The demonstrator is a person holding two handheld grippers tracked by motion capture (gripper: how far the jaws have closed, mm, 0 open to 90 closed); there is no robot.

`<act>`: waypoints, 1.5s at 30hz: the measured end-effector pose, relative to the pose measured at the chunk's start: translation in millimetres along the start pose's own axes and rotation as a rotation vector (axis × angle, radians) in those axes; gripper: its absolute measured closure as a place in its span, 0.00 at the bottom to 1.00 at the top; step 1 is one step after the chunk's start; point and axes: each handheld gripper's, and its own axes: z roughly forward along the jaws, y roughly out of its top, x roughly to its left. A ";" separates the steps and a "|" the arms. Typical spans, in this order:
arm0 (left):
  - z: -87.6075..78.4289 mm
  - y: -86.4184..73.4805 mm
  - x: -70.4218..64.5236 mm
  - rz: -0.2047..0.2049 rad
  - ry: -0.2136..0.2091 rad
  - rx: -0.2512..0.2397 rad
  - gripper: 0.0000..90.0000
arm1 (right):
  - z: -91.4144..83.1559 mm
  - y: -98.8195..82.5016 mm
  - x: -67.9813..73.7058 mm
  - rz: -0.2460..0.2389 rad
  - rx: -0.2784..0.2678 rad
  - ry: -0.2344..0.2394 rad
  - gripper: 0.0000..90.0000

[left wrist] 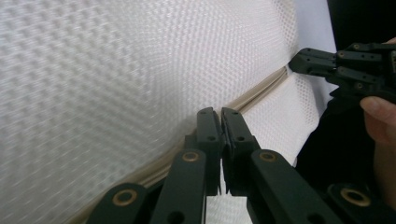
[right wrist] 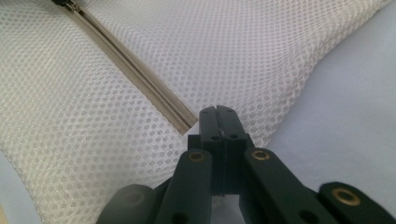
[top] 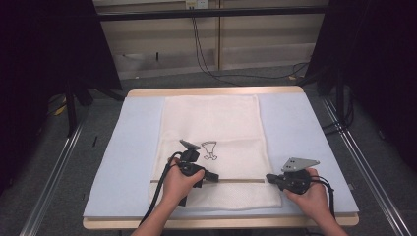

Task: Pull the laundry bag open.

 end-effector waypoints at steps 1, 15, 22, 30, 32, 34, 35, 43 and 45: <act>-2.7 -1.4 1.8 -0.001 -0.006 -0.005 0.97 | 0.0 0.0 0.0 0.000 0.000 0.000 1.00; -25.5 -7.9 9.6 -0.008 0.016 -0.027 0.97 | 0.1 0.0 0.0 0.003 -0.001 0.001 1.00; -43.5 -15.2 24.5 -0.044 0.009 -0.051 0.97 | 0.1 -0.1 -0.8 0.011 -0.001 0.005 1.00; -50.7 -15.3 28.2 -0.057 -0.013 -0.051 0.97 | 0.3 -1.3 -2.0 0.024 -0.009 0.012 1.00; -50.3 -15.5 28.2 -0.056 -0.011 -0.051 0.97 | 0.2 -1.3 -2.4 0.026 -0.009 0.016 1.00; -52.3 -16.4 28.4 -0.046 -0.003 -0.052 0.97 | 0.1 -1.7 -1.7 0.023 -0.010 0.009 1.00; -54.5 -17.1 28.7 -0.041 0.009 -0.056 0.97 | 0.0 -1.8 -1.5 0.022 -0.012 0.009 1.00; -82.1 -29.8 46.0 -0.086 0.020 -0.095 0.97 | 0.2 -0.7 -1.6 0.019 -0.005 0.012 1.00; -87.4 -32.9 50.2 -0.087 0.016 -0.100 0.97 | 0.1 -0.6 -1.3 0.018 -0.003 0.007 1.00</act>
